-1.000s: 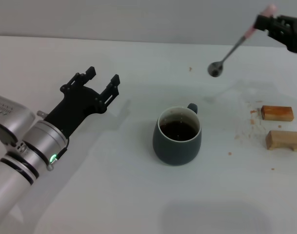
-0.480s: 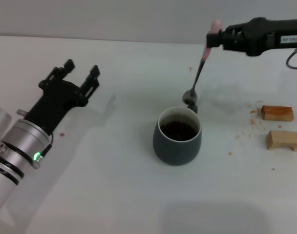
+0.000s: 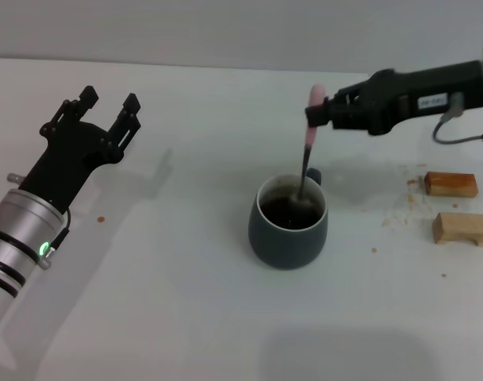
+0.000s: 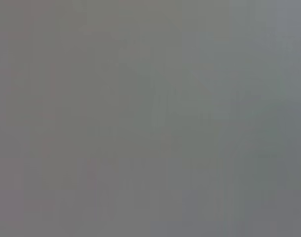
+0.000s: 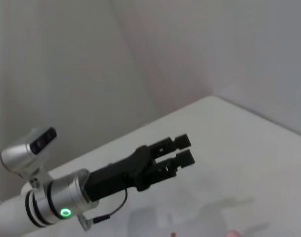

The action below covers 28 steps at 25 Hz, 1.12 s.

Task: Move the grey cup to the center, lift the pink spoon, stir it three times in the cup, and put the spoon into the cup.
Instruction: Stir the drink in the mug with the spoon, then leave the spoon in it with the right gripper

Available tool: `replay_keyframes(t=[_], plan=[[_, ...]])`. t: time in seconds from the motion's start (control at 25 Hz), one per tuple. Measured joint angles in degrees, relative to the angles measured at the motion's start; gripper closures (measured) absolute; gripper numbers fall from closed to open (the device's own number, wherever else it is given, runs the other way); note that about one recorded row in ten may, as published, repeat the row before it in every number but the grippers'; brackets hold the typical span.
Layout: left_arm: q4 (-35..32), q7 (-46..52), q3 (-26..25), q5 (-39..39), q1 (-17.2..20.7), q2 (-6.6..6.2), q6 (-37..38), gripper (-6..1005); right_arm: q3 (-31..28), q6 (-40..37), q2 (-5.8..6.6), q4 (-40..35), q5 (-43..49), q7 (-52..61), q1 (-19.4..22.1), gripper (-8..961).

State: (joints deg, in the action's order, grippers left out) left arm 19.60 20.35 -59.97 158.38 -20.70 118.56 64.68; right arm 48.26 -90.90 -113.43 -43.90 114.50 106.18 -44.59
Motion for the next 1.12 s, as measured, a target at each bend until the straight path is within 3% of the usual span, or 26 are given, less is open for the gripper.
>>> replay_keyframes(t=[0.24,0.56,0.88,1.12], plan=[[-0.9,-0.2,-0.6,0.0,0.1,0.05,0.1,316,2.6,3.3,-1.79,-0.3,0.6,-0.7,-0.1,877],[-1.3,-0.2,-0.8,0.0,0.2,0.10,0.1,316,10.9,11.3,-4.16,-0.4,0.9,-0.9,-0.4,877],[-1.5,-0.2,-0.9,0.0,0.1,0.09,-0.2,316,13.7,11.9,-4.61,-0.4,1.4,-1.0,0.0,878],[-1.8,-0.2,-0.9,-0.5,-0.2,0.15,-0.4,316,12.7,10.5,-4.17,-3.9,1.5,-0.8,4.2,878]])
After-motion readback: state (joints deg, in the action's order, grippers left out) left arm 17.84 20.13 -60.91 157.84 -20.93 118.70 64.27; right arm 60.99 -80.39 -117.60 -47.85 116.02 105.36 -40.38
